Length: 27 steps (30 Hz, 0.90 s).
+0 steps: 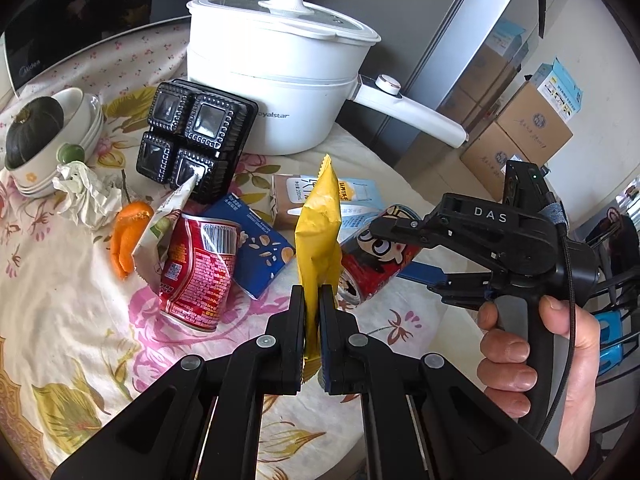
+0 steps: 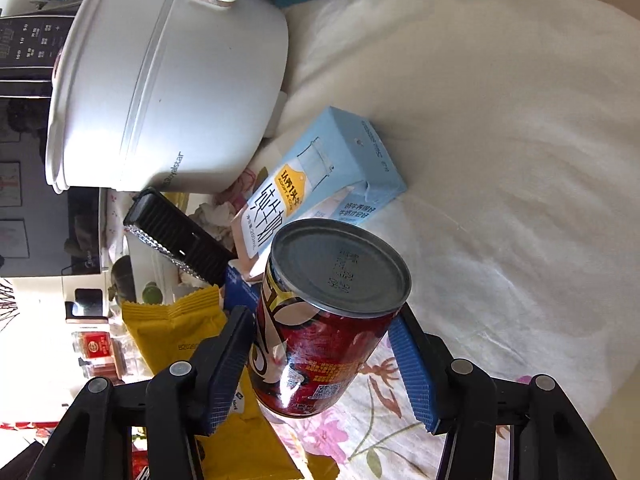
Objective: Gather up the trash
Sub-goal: 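Grasp the red cartoon-printed can with the right tool, then carry the wrapper and can over the white bin and open both tools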
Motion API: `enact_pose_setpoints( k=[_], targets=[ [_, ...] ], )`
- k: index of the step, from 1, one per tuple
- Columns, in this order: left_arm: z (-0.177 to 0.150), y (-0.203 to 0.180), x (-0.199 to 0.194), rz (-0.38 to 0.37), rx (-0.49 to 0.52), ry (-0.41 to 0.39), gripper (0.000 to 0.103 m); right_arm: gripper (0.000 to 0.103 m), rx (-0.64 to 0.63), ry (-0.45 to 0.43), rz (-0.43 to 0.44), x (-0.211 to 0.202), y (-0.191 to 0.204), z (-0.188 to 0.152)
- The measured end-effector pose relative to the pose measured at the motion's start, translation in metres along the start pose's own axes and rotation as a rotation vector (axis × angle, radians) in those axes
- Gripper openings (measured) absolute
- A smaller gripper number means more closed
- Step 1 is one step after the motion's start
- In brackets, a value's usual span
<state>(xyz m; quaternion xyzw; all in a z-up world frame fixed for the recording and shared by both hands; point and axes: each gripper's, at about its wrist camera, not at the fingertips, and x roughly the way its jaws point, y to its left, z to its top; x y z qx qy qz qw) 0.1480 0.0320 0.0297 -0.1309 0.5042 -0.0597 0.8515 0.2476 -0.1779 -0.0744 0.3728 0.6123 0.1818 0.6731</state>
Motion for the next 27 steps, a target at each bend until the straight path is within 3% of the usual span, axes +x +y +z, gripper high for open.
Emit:
enact_pose_setpoints(
  k=[9, 13, 22, 27],
  targets=[
    [-0.006, -0.013, -0.012, -0.032, -0.019, -0.040, 0.006, 0.061, -0.163, -0.097, -0.009, -0.046, 0.025, -0.017],
    [-0.012, -0.038, -0.015, -0.073, 0.026, -0.047, 0.006, 0.061, -0.234, -0.143, -0.033, -0.073, 0.027, -0.028],
    [-0.042, -0.099, 0.007, -0.121, 0.147, 0.012, 0.006, 0.061, -0.278, -0.147, -0.114, -0.113, -0.001, -0.039],
    [-0.072, -0.134, 0.033, -0.139, 0.222, 0.079, 0.006, 0.061, -0.354, -0.086, -0.225, -0.121, -0.022, -0.051]
  ],
)
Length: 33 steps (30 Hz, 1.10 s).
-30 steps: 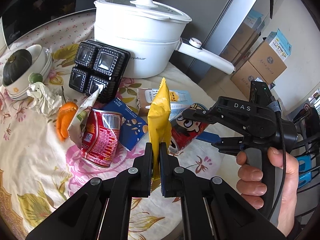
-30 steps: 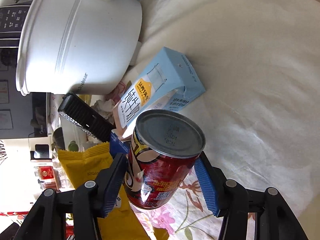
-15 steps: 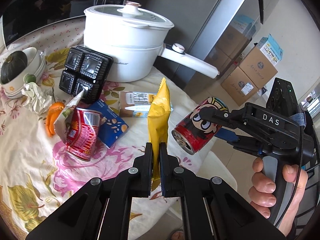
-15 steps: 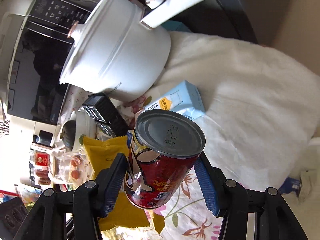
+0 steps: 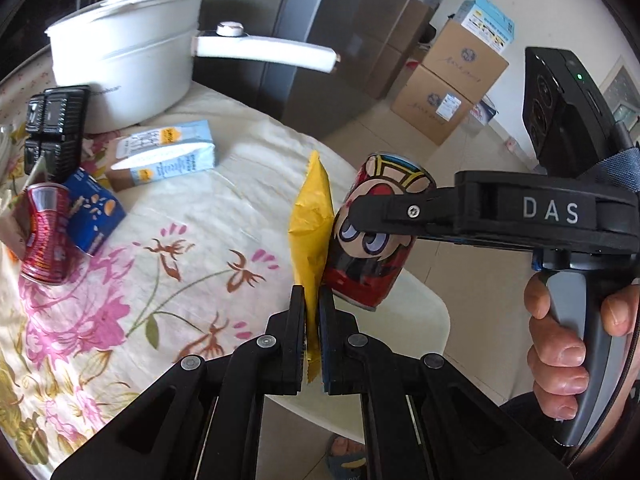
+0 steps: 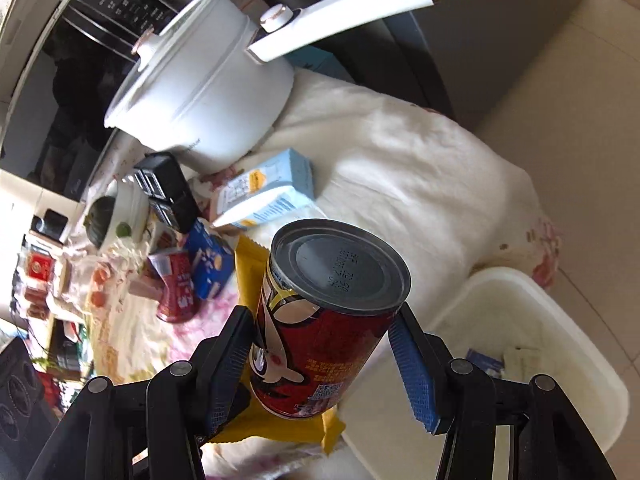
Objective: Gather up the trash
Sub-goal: 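Carry the wrapper and can over the white bin and open both tools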
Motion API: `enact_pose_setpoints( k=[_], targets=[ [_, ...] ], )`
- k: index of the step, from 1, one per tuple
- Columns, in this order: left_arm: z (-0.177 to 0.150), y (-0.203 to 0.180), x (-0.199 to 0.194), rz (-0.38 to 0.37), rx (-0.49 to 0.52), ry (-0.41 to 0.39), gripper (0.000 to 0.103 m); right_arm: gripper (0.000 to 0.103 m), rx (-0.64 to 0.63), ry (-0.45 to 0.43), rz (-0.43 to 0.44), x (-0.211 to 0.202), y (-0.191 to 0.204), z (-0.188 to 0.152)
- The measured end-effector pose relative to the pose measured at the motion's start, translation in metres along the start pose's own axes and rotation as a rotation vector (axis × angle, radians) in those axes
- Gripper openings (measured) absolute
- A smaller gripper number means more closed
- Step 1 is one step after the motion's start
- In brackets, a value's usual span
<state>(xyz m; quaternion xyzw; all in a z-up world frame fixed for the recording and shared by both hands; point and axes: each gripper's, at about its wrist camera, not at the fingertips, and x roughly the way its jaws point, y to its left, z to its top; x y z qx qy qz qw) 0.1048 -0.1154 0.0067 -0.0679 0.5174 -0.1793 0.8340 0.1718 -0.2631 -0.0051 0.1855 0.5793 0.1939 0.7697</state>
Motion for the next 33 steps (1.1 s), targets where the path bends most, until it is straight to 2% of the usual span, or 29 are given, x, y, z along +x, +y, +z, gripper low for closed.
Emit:
enact_pose_setpoints(
  k=[7, 13, 17, 20, 23, 27, 33],
  targets=[
    [-0.031, -0.036, 0.053, -0.030, 0.049, 0.121, 0.006, 0.061, -0.074, 0.114, -0.156, 0.014, -0.039, -0.029],
    [-0.044, -0.039, 0.089, -0.054, 0.016, 0.213, 0.008, 0.061, -0.063, 0.216, -0.231, 0.035, -0.069, -0.047],
    [-0.048, -0.032, 0.102, -0.012, -0.006, 0.262, 0.020, 0.062, -0.061, 0.300, -0.283, 0.054, -0.077, -0.055],
    [-0.046, -0.019, 0.101, -0.008, -0.052, 0.259, 0.029, 0.062, -0.030, 0.362, -0.303, 0.066, -0.082, -0.056],
    [-0.041, -0.007, 0.092, -0.005, -0.094, 0.240, 0.036, 0.065, -0.034, 0.337, -0.307, 0.064, -0.080, -0.051],
    [-0.035, 0.005, 0.071, -0.008, -0.125, 0.202, 0.036, 0.068, -0.018, 0.302, -0.295, 0.060, -0.077, -0.040],
    [-0.017, 0.017, 0.022, 0.016, -0.128, 0.100, 0.037, 0.068, 0.010, 0.230, -0.294, 0.046, -0.072, -0.024]
  ],
)
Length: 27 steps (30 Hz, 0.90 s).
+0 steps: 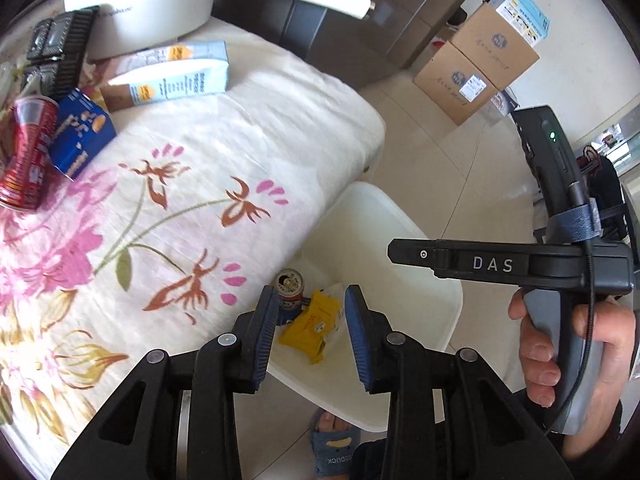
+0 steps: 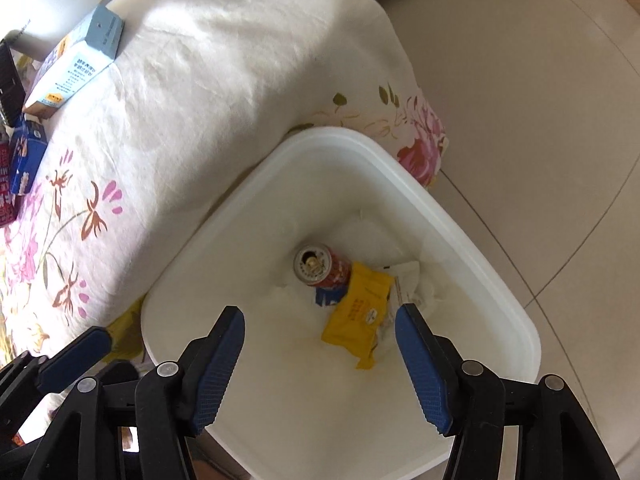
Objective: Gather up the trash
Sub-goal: 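Carry the wrapper and can over the white bin and open both tools, then move both tools back over the remaining items on the table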
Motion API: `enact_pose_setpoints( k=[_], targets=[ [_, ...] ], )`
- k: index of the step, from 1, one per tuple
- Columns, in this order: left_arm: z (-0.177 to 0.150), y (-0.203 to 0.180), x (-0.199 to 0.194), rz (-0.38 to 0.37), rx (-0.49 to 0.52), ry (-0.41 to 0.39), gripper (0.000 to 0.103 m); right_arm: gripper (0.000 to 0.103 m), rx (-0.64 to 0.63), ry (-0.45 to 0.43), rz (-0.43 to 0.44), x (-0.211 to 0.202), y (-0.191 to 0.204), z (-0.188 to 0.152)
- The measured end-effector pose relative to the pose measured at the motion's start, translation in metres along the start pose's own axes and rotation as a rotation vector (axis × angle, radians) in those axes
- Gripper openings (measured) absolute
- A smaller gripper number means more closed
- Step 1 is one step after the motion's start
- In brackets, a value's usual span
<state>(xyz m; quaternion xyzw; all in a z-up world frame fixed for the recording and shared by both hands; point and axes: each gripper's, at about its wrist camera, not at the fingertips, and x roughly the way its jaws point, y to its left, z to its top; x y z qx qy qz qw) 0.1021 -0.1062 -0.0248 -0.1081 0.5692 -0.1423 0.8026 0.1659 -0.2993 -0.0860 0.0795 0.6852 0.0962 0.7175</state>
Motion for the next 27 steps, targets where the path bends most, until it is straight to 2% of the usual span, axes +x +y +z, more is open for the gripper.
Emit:
enact_pose_setpoints(
  k=[3, 6, 8, 12, 19, 23, 27],
  targets=[
    [0.006, 0.012, -0.024, 0.010, -0.024, -0.051, 0.043, 0.068, 0.009, -0.054, 0.007, -0.015, 0.002, 0.003],
    [0.009, 0.029, -0.049, 0.060, -0.042, -0.104, 0.051, 0.068, 0.026, -0.124, -0.001, -0.034, 0.004, 0.004],
    [0.011, 0.044, -0.062, 0.090, -0.061, -0.134, 0.053, 0.068, 0.039, -0.189, 0.000, -0.045, 0.008, 0.002],
    [0.018, 0.095, -0.092, 0.120, -0.140, -0.166, 0.055, 0.073, 0.069, -0.289, 0.059, -0.062, 0.022, 0.009],
    [0.023, 0.179, -0.119, 0.150, -0.346, -0.197, 0.055, 0.073, 0.155, -0.283, 0.238, -0.056, 0.049, 0.019],
    [0.028, 0.197, -0.122, 0.162, -0.366, -0.190, 0.061, 0.073, 0.179, -0.264, 0.278, -0.050, 0.076, 0.026],
    [0.037, 0.206, -0.111, 0.176, -0.369, -0.176, 0.067, 0.076, 0.152, -0.258, 0.319, -0.046, 0.105, 0.032]
  ],
)
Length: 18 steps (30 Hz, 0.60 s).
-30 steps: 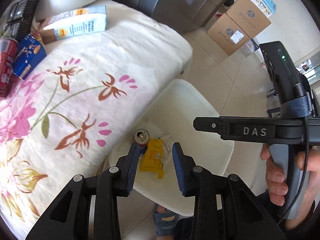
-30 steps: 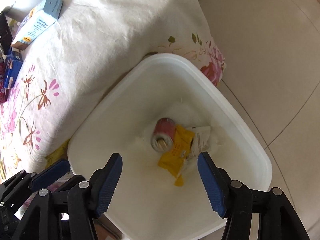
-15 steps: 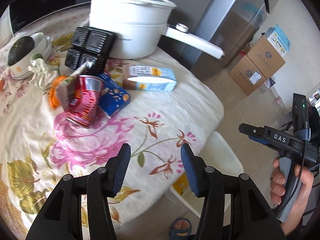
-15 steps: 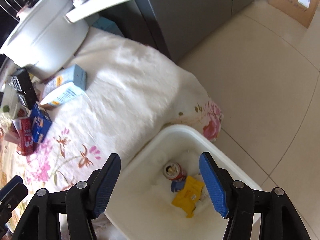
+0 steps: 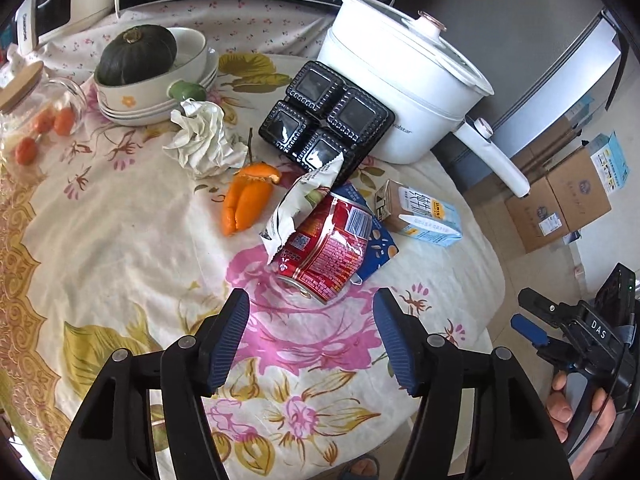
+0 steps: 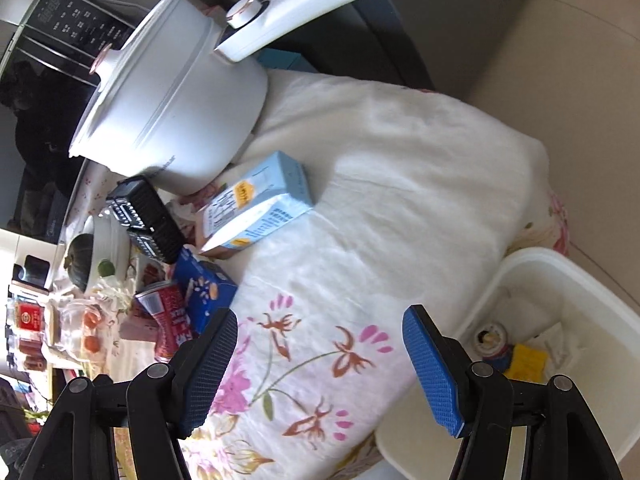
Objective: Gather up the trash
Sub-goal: 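Move both tools back over the remaining items on the table, then grasp the white snack wrapper with the left tool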
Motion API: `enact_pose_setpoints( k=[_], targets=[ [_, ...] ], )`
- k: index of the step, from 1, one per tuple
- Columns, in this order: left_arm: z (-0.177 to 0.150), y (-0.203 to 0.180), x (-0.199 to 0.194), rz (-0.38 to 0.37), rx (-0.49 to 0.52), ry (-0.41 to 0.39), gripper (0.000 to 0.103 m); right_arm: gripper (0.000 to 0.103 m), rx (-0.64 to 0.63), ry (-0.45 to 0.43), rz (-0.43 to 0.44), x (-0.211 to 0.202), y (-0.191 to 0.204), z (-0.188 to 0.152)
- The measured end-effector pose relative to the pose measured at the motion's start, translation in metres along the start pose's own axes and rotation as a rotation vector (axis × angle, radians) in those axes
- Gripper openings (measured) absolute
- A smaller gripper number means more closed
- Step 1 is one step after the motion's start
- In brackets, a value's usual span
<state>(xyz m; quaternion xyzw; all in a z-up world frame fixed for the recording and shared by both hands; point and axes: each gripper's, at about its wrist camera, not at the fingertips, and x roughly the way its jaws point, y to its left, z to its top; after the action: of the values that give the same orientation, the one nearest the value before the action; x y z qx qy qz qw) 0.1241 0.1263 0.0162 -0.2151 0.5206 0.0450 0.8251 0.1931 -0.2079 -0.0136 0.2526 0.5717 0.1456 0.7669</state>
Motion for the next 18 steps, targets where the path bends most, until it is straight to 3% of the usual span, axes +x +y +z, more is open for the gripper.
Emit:
enact_pose_setpoints(
  k=[4, 7, 13, 14, 15, 17, 18],
  targets=[
    [0.009, -0.007, 0.022, -0.027, 0.018, 0.038, 0.067, 0.077, -0.029, 0.025, -0.016, 0.023, 0.017, -0.001],
    [0.018, -0.014, 0.036, 0.005, 0.045, 0.033, 0.067, 0.077, -0.008, 0.054, -0.011, 0.039, 0.020, -0.001],
    [0.033, -0.013, 0.045, 0.141, 0.092, -0.094, 0.067, 0.077, 0.019, 0.063, -0.016, 0.055, 0.022, 0.002],
    [0.034, -0.012, 0.046, 0.134, 0.091, -0.113, 0.063, 0.077, 0.017, 0.063, -0.016, 0.057, 0.024, 0.002],
    [0.036, -0.011, 0.048, 0.118, 0.093, -0.118, 0.044, 0.077, 0.014, 0.065, -0.011, 0.059, 0.026, 0.001],
    [0.038, -0.011, 0.054, 0.091, 0.104, -0.081, 0.017, 0.077, 0.007, 0.075, 0.014, 0.064, 0.032, 0.000],
    [0.037, -0.012, 0.053, 0.085, 0.109, -0.085, 0.016, 0.077, 0.005, 0.079, 0.034, 0.066, 0.035, -0.001]
  ],
)
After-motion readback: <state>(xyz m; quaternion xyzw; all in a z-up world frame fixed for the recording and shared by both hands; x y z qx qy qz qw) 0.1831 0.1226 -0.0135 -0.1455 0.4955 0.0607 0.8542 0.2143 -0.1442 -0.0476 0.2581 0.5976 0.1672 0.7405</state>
